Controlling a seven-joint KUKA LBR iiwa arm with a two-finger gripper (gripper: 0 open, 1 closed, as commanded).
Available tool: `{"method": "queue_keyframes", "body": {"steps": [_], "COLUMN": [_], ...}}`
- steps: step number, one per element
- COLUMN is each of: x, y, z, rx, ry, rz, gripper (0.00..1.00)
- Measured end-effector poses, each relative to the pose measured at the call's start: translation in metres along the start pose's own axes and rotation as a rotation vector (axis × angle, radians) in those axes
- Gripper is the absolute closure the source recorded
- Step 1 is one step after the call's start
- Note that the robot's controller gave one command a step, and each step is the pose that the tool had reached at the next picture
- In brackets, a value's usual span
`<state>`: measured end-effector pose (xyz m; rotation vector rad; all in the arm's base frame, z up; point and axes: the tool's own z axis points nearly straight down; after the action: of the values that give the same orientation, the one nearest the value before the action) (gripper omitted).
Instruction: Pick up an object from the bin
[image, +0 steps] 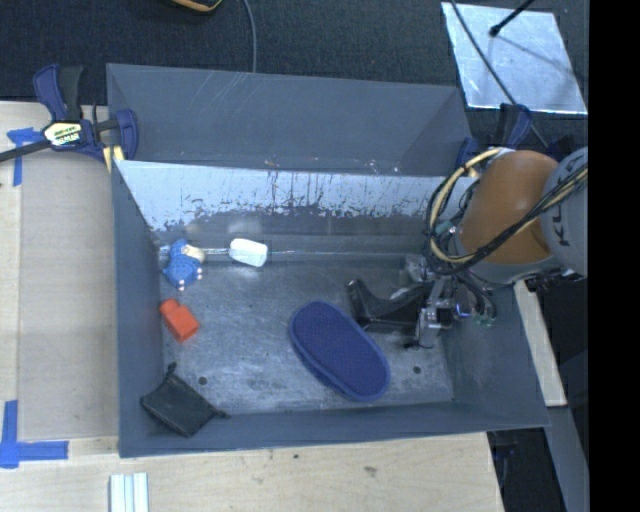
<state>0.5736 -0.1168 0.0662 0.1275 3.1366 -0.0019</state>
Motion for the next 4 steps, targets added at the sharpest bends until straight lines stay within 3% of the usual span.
{"method": "queue_keyframes", "body": {"steps": [3,4], "x": [-0.0019,-0.0019], "y": [0.0002,0.0002], "z": [-0.0011,-0.0017], "rx": [0.001,0.001], "ry": [-0.004,-0.005], "rz": [-0.007,-0.009], "gripper": [0.0,1.0]}}
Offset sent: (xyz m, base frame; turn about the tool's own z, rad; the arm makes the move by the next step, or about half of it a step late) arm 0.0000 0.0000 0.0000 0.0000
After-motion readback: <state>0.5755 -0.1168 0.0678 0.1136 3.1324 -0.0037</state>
